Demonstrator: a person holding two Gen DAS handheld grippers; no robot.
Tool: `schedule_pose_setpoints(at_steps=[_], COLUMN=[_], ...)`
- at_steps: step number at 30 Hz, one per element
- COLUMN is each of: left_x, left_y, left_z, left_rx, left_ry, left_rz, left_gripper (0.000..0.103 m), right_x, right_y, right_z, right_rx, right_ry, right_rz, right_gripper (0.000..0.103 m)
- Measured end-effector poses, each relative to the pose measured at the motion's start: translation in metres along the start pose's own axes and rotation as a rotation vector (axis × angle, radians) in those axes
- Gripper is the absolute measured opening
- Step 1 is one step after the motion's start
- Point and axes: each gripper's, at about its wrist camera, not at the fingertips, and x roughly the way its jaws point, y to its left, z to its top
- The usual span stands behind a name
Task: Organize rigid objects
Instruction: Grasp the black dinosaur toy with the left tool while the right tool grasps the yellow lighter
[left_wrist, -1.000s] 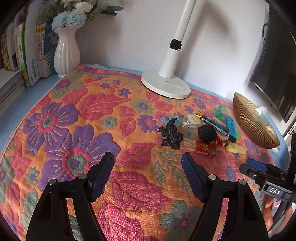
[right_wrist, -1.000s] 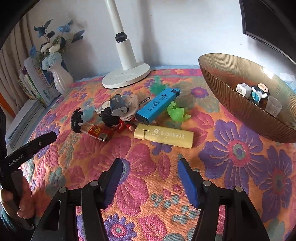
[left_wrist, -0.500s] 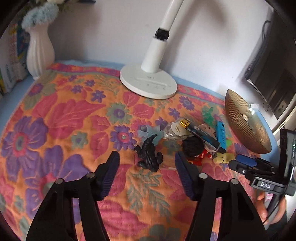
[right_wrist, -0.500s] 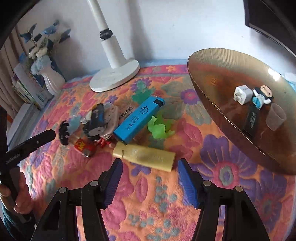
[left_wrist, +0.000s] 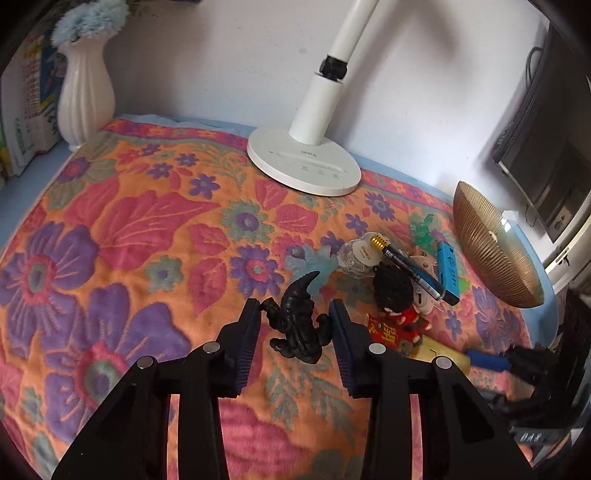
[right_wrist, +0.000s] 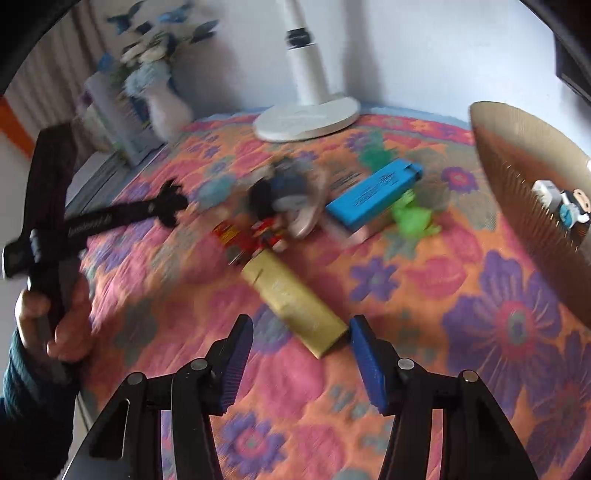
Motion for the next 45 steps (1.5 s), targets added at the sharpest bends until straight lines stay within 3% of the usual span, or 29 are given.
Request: schedule_pose_setpoints(at_steps=[2,6,8,11,14,15,16,19,21,26,33,34,35,37,45], left_x=[-0.008,-0.01,-0.008,-0.014,-0.014,-0.014,-0.014,-0.017,-0.022,-0.026,0.0,-0.002,-0.003,-0.006,-0.001], left_y=[0.006,0.022,0.027,0.025,0.022,0.021,0.021,0.013,-0.005,-0.047,-0.062,-0.062,-0.061,-0.057,-0.071], left_z=[-0.006,-0.02,-0.022,-0.023,-0.026,-0.026,-0.026,-0.026,-0.03,-0.042,-0.064,-0.064,-0.063,-0.065,-0.065], left_rx=[-0.023,-0.084,-0.112,-0.103,-0.092,-0.091,-0.091,-0.06,0.014,0.104,0.146,0.146,0.143,0.133,0.177], left_ry=[-0.011,-0.026,-0.009,-0.047,-0.047,-0.048,-0.05,-0.057,-0.047,-0.003,0.102,0.1,0.101,0.099,0.104], left_rz=[-0.008,-0.038,-0.044,-0.061,-0.058,-0.059,-0.056,-0.049,-0.057,-0.127,-0.089,-0.087,-0.085,-0.074,-0.026], left_gripper=[0.035,0.035,0.035,0.035,0.035,0.035,0.035,0.035,0.035,0.035,0.036,0.041,0.053,0.066,0.065], right_x=[-0.002,-0.004,0.001,0.015,0.022,0.019,0.016,0.005,-0.009,-0.048,-0.019,-0.019,-0.02,-0.021,-0.019], right_y=[0.011,0.012,0.008,0.013,0.026,0.03,0.032,0.037,0.033,0.016,0.007,0.008,0.009,0.008,0.007], right_z=[-0.009,-0.008,0.001,0.012,0.011,0.008,0.004,-0.013,-0.022,-0.023,-0.041,-0.042,-0.042,-0.042,-0.042], right_rx=[-0.051,-0.103,-0.085,-0.089,-0.13,-0.138,-0.136,-0.129,-0.1,-0.038,0.008,0.008,0.011,0.018,0.062], right_ry=[0.015,0.005,0.006,0.005,0.002,0.0,0.001,0.005,0.004,-0.082,0.006,-0.011,-0.015,-0.013,-0.032], right_rz=[0.006,-0.085,-0.064,-0.054,-0.135,-0.125,-0.109,-0.116,-0.122,-0.175,-0.183,-0.187,-0.178,-0.148,-0.2], right_gripper=[0.054,0.055,0.055,0.055,0.036,0.024,0.023,0.023,0.023,0.023,0.023,0.026,0.029,0.046,0.045])
